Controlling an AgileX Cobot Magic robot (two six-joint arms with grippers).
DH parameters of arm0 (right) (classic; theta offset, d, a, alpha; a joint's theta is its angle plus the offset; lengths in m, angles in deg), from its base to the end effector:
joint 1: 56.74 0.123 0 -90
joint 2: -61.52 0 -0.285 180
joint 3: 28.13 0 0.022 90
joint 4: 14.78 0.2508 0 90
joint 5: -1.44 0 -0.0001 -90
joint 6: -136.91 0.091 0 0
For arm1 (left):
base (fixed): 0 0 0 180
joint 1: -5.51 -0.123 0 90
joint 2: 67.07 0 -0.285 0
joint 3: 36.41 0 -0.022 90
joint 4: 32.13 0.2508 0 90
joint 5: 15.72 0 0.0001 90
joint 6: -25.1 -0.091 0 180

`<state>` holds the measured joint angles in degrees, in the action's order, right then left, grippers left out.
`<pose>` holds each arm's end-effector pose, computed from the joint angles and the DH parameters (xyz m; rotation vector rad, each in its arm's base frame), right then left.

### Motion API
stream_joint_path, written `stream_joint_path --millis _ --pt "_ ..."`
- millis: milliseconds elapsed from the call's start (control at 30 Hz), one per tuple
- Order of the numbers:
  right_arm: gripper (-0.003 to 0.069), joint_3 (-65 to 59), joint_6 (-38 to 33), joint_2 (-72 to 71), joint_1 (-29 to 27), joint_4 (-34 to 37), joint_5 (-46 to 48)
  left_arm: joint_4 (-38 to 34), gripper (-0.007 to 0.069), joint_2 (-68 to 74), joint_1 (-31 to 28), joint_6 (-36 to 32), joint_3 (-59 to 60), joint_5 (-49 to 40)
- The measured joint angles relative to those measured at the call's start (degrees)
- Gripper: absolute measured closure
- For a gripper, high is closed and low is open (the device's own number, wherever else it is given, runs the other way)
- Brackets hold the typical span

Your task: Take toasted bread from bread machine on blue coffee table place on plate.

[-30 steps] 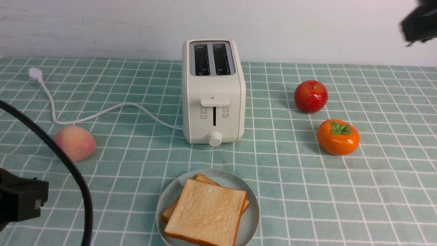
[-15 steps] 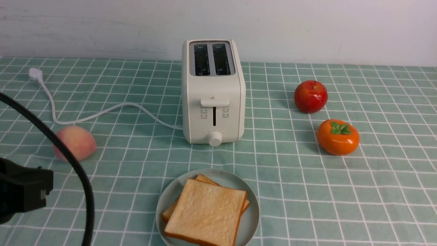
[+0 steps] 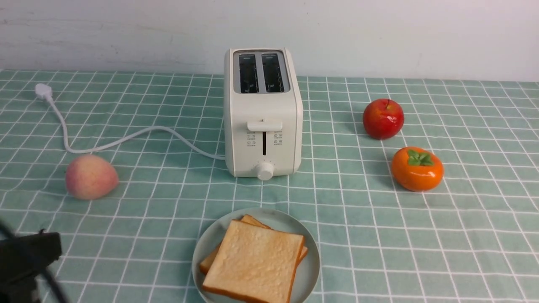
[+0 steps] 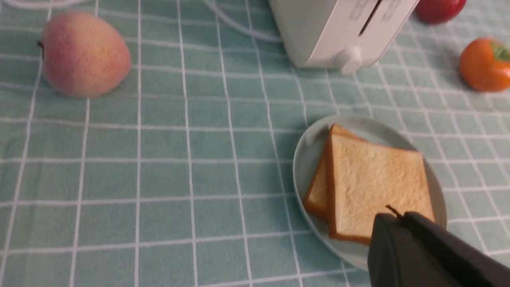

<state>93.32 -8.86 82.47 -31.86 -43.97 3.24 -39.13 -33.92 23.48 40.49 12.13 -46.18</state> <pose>0.0608 0.0266 0.3063 -0.2333 1.4090 0.4207 0.0844 -0.0333 0.3028 -0.0186 1.9885 -0.5103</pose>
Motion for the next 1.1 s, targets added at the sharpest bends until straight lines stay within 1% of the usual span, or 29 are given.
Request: stream_joint_path --millis 100,167,267,567,900,967,1100 --pt "0.0664 0.0 0.0 0.0 0.0 0.0 -0.25 -0.28 0.0638 -9.57 0.0 0.09 4.86 5.52" --pt "0.0661 0.0 0.0 0.0 0.0 0.0 -0.33 -0.28 0.0638 -13.08 0.0 0.09 6.67 7.62" --pt "0.0659 0.0 0.0 0.0 0.0 0.0 -0.33 -0.33 0.0638 -16.88 0.0 0.09 8.61 8.29" --pt "0.0654 -0.01 0.0 0.0 0.0 -0.04 -0.41 -0.24 0.0638 -17.92 0.0 -0.28 8.94 6.76" --pt "0.0643 -0.01 0.0 -0.04 0.0 -0.04 -0.41 3.61 0.0638 -18.39 -0.05 -1.31 10.81 7.19" --pt "0.0641 -0.01 0.0 -0.04 0.0 -0.04 -0.41 4.2 0.0638 -19.68 -1.23 -1.31 13.27 7.93" --pt "0.0638 -0.01 0.0 -0.04 0.0 -0.04 -0.41 4.39 0.0638 -23.63 -6.3 -1.31 18.67 9.92"
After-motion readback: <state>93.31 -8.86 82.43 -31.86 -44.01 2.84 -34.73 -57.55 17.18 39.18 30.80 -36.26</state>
